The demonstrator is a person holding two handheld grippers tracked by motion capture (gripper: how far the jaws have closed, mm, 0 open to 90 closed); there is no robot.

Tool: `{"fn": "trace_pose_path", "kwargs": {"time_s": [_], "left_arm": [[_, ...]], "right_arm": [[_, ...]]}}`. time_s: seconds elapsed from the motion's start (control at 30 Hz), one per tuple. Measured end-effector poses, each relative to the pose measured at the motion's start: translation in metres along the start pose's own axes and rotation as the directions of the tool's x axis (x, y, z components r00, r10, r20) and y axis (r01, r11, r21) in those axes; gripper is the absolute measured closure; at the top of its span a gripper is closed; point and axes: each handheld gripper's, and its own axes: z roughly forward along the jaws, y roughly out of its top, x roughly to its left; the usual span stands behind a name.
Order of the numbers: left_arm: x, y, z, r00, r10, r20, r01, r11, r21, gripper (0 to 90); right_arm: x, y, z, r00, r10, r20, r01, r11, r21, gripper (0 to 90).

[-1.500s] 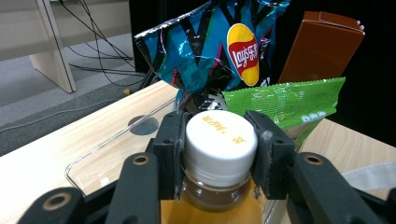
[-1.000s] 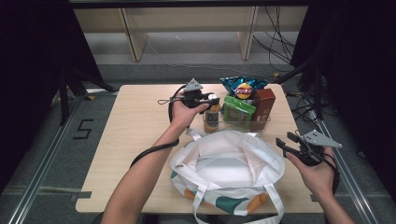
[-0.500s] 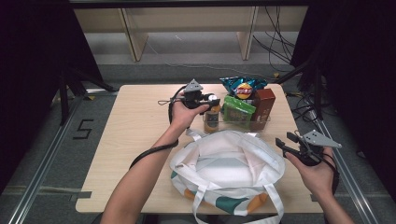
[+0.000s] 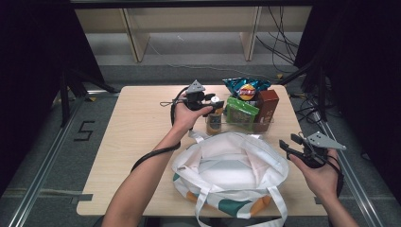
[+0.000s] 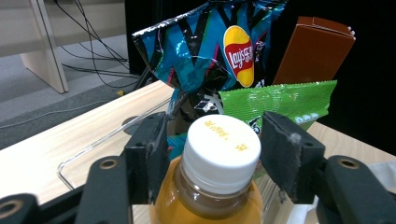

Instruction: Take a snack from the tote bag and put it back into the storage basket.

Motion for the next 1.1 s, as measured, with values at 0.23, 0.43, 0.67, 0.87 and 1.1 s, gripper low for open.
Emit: {"fn": "trace_pose_path", "kwargs": {"time_s": [0.23, 0.43, 0.67, 0.87, 1.1], "left_arm": [[-0.003, 0.004, -0.005, 0.9999, 0.003, -0.013, -0.003, 1.0000, 0.007, 33.2], [-0.004, 0.005, -0.010, 0.9997, 0.004, -0.024, -0.003, 1.0000, 0.005, 31.6], [-0.009, 0.009, -0.016, 0.9997, 0.004, -0.026, -0.004, 0.9999, 0.011, 30.9], [-0.010, 0.011, -0.026, 0.9994, -0.002, -0.034, 0.002, 0.9999, 0.015, 30.6], [-0.010, 0.009, -0.038, 0.9996, -0.007, -0.026, 0.008, 0.9998, 0.017, 30.2]], "right_arm": [[0.000, 0.001, 0.000, 0.9999, -0.004, -0.012, 0.004, 1.000, 0.018, 47.0], [0.000, 0.001, -0.001, 0.9999, 0.010, -0.014, -0.010, 1.000, 0.024, 47.0], [-0.001, 0.000, -0.001, 0.9996, -0.012, -0.025, 0.013, 0.999, 0.030, 46.9], [-0.001, 0.001, -0.001, 0.9997, -0.012, -0.023, 0.013, 0.999, 0.031, 46.9], [-0.001, 0.000, -0.001, 0.9997, -0.011, -0.023, 0.012, 0.999, 0.032, 46.8]]}}
